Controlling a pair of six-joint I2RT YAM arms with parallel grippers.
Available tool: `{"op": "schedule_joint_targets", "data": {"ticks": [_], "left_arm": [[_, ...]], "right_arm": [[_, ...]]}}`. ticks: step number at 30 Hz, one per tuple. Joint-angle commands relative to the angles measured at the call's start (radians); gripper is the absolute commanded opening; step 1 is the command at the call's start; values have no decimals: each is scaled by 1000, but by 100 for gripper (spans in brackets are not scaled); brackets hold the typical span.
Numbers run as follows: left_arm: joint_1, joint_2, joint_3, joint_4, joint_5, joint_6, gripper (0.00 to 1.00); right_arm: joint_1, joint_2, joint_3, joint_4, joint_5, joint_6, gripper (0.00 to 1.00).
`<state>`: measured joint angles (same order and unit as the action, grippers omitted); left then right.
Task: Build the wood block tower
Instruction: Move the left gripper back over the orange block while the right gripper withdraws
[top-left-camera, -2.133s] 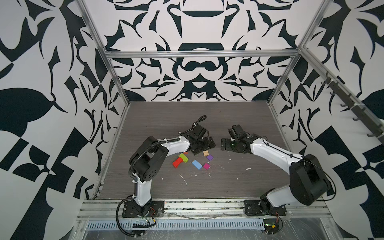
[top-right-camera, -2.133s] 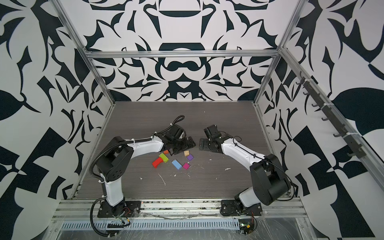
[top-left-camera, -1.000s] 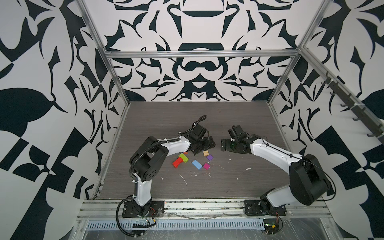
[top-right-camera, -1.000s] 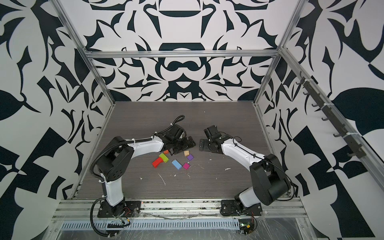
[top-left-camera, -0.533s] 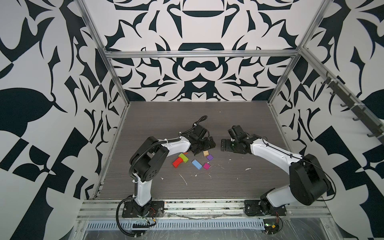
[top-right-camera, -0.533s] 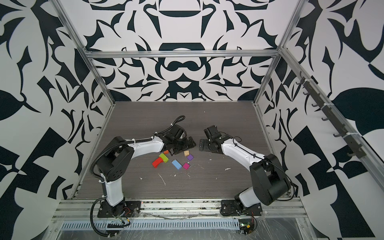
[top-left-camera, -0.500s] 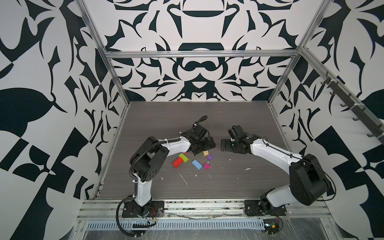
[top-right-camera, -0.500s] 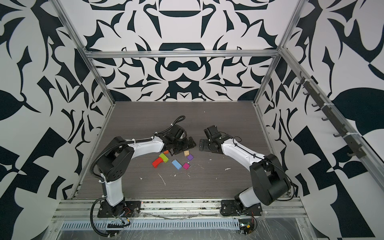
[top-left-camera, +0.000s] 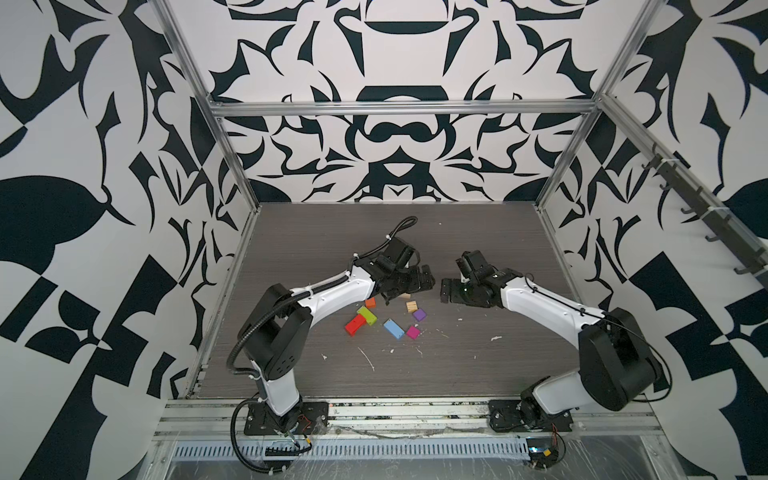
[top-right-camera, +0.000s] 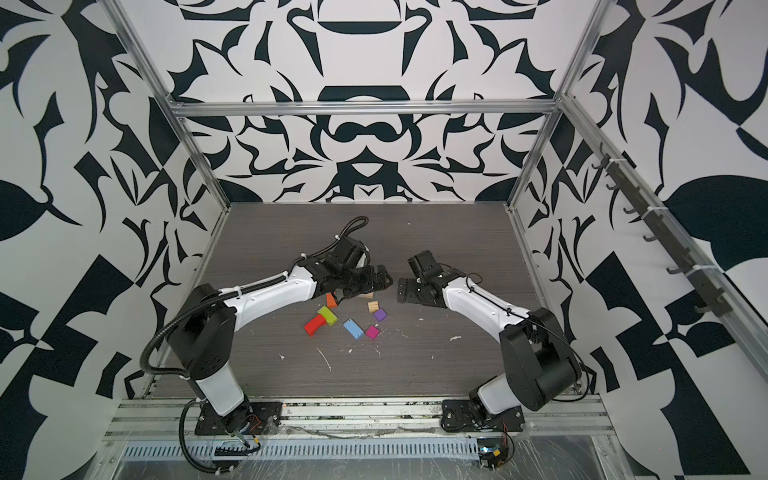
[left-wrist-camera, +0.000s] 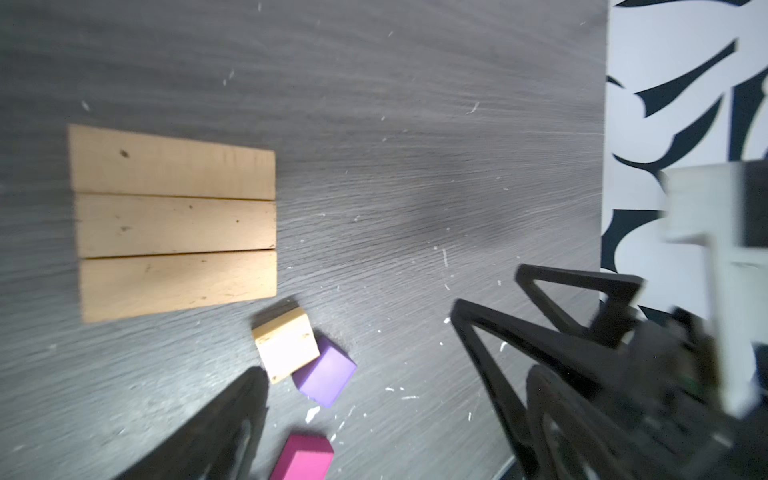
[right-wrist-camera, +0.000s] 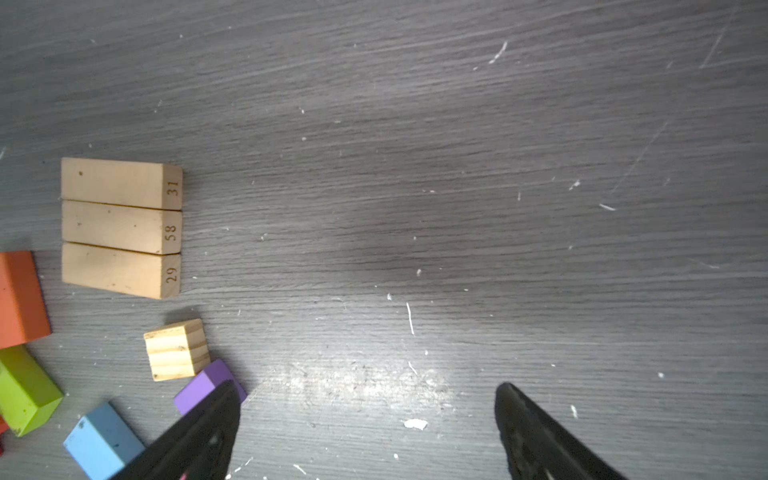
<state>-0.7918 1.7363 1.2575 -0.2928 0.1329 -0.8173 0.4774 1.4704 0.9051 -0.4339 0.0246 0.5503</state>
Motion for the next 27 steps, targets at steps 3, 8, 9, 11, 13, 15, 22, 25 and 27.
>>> {"op": "schedule_joint_targets", "data": {"ticks": [3,8,9,11,13,15,22,25,27], "left_arm": [[23,-62,12,-133,-50,73,99],[76,-115,-20,-180,-65,89,99],[88,-122,-26,-189,-67,89,100],[118,-127,-36,-213,-63,92,99],[142,-125,-40,-243,-65,108,100],[162,-125,-51,-259,-79,115,99],[236,-99,-99,-284,-77,121,95],[244,-82,-96,-305,-123,124,91],[244,-65,-87,-326,-139,125,86]], "right_arm": [[-4,-28,22,21,-40,-52,99],[-4,-44,21,36,-65,-72,98],[-3,-44,20,39,-74,-72,97],[-2,-45,19,52,-106,-78,95],[-3,-38,19,61,-150,-90,95],[5,-33,23,60,-173,-101,93],[13,-54,9,57,-145,-104,97],[14,-56,10,60,-149,-99,97],[14,-54,14,54,-150,-99,97]]}}
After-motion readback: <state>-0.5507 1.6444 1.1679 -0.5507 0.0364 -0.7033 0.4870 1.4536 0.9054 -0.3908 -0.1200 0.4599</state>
